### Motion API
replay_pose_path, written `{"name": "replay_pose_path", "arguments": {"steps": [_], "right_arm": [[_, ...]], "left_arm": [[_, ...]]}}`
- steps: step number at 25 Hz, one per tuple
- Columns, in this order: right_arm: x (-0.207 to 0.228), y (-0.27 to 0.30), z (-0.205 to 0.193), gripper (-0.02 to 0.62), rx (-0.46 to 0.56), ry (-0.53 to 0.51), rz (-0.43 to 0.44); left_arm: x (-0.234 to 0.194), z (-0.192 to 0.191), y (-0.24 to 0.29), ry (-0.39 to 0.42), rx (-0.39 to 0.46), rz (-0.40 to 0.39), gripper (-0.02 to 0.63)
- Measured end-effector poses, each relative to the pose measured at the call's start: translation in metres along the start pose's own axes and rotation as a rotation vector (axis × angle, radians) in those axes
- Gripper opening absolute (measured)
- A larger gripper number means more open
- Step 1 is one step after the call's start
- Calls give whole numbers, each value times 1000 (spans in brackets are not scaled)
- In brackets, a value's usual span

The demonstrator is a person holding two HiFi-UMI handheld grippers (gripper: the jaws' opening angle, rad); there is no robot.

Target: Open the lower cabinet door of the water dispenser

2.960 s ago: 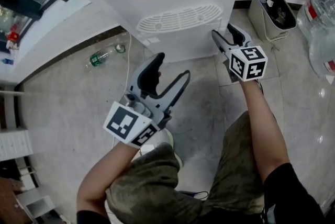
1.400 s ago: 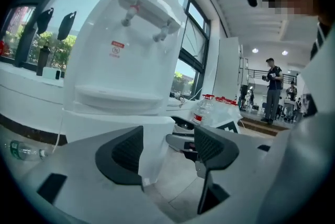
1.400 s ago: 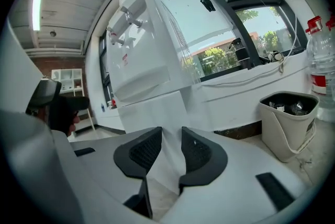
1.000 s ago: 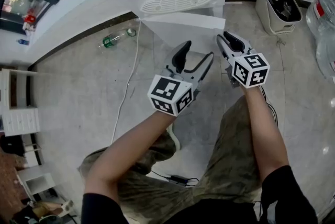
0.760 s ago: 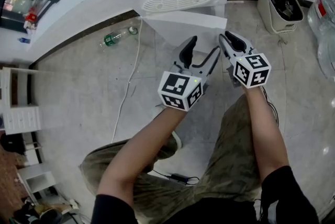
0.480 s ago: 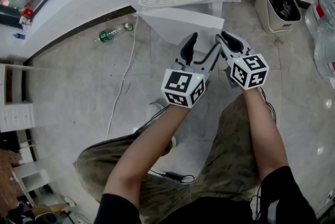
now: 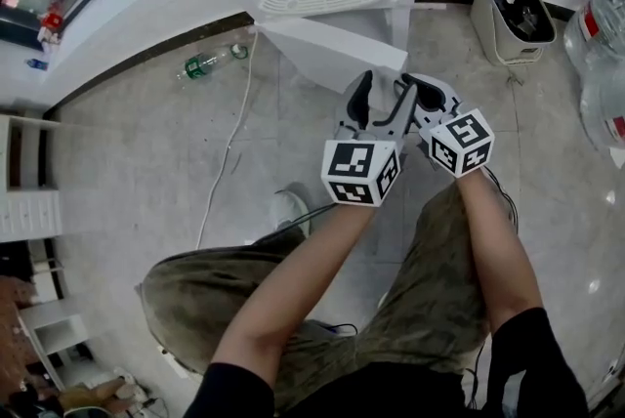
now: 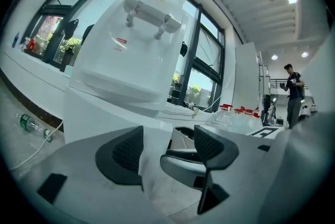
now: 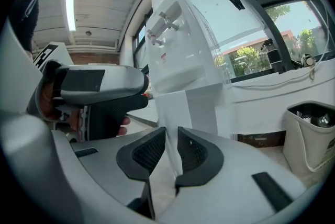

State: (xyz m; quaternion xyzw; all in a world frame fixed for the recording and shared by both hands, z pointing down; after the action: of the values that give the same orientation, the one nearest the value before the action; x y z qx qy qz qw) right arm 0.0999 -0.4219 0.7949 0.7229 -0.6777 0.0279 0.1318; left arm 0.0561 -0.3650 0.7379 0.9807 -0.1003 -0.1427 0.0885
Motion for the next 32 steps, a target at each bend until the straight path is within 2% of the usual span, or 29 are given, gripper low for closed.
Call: {"name": "replay_pose_path", "arguments": {"steps": [3, 6, 10, 16, 22, 28, 32], "right_arm": [[-6, 0, 0, 61, -11, -28, 28], [-11, 1, -1, 60, -25, -53, 52], [-15, -1, -2, 58, -28, -65, 75], [-24, -2, -4, 49, -29, -119, 163], [-30, -2, -6, 46, -27, -104, 200], [-34, -2, -7, 41, -43, -120, 228], [-42, 0, -8, 26, -61, -148, 251]], "left_arm": [[-2, -1, -6, -26, 8, 47, 281], [-1, -3, -9, -8, 23, 74, 281], [9, -9, -12, 11, 24, 67, 281], [12, -8, -16, -24, 33, 74, 281], [-3, -14, -22, -34, 10, 169, 281], [-2, -16, -21, -36, 6, 179, 279], [-8, -19, -25, -26, 11, 235, 254]]}}
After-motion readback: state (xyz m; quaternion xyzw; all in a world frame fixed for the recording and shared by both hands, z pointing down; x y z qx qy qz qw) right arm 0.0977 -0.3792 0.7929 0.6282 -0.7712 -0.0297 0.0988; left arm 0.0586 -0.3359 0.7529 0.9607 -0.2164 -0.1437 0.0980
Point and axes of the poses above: the fingertips, and each gripper's own axes: y forward along the fingers, x to its right, z out of its top, the point moved 4 cm from there along -y, backward along the fingers, and after that the axes turned 8 degrees about z, right-handed, at the moved point
